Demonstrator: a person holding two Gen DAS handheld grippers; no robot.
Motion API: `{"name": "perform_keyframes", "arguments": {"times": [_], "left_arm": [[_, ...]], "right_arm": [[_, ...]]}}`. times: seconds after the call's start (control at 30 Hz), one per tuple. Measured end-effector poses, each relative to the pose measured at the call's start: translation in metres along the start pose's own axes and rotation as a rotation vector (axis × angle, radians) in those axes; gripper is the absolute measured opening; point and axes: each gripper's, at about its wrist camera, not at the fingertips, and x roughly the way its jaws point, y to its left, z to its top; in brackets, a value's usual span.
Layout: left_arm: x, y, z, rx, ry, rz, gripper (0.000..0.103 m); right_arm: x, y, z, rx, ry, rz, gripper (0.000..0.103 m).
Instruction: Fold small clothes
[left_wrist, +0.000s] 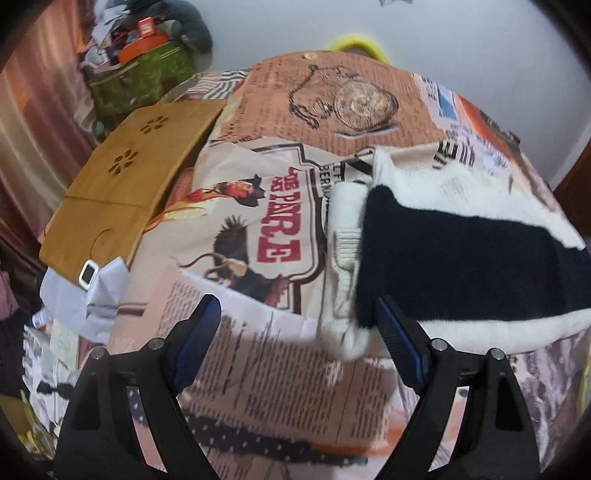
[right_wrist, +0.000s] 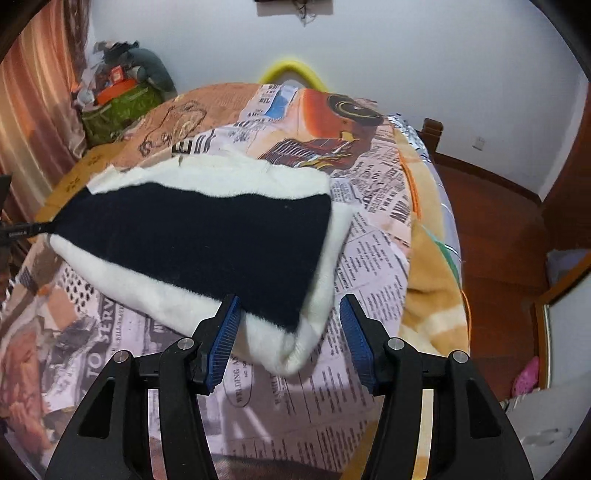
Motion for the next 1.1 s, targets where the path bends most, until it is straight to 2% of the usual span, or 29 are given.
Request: {"name": "perform_keyframes", "arguments": {"times": [0.07, 0.17, 0.23, 0.3, 0.33, 0.47, 0.6, 0.77, 0.83, 1.0, 1.07, 1.1], "left_arm": [[-0.013, 0.003, -0.002, -0.028, -0.015, -0.013, 0.086], [-0.027, 0.007, -0.008, -0.103, -0.014, -0.093, 0.086], [-0.026, 0.007, -0.015, -0.165, 0.021, -0.177, 0.086], [-0.020, 0.003, -0.023, -0.214, 0.069, -0.240, 0.086], [-0.015, 0.000, -0.027, -0.234, 0.093, -0.276, 0.086], [0.008, -0.015, -0.038, -0.291, 0.177, -0.367, 0.086], [0.035, -0.025, -0.038, -0.357, 0.232, -0.455, 0.086], [0.050, -0.031, -0.021, -0.375, 0.159, -0.436, 0.090], [0.056, -0.032, -0.013, -0.387, 0.143, -0.443, 0.096], [0.071, -0.036, 0.011, -0.392, 0.093, -0.395, 0.096], [0.077, -0.035, 0.020, -0.392, 0.081, -0.342, 0.084], [0.080, -0.035, 0.023, -0.392, 0.082, -0.324, 0.072]], "right_arm": [[-0.011, 0.003, 0.005, -0.007, -0.036, 0.001, 0.052], [-0.025, 0.015, 0.016, -0.024, -0.091, 0.012, 0.053], [-0.030, 0.025, 0.024, -0.040, -0.125, 0.033, 0.056], [-0.031, 0.036, 0.030, -0.054, -0.154, 0.052, 0.065], [-0.030, 0.043, 0.033, -0.059, -0.164, 0.066, 0.065], [-0.012, 0.068, 0.036, -0.078, -0.152, 0.119, 0.065], [0.017, 0.089, 0.039, -0.102, -0.105, 0.152, 0.065], [0.057, 0.106, 0.054, -0.105, -0.051, 0.170, 0.065], [0.071, 0.110, 0.058, -0.089, -0.031, 0.173, 0.065], [0.102, 0.118, 0.062, -0.079, 0.015, 0.164, 0.066], [0.106, 0.121, 0.056, -0.097, -0.001, 0.152, 0.069], [0.105, 0.123, 0.054, -0.111, -0.011, 0.147, 0.071]]}}
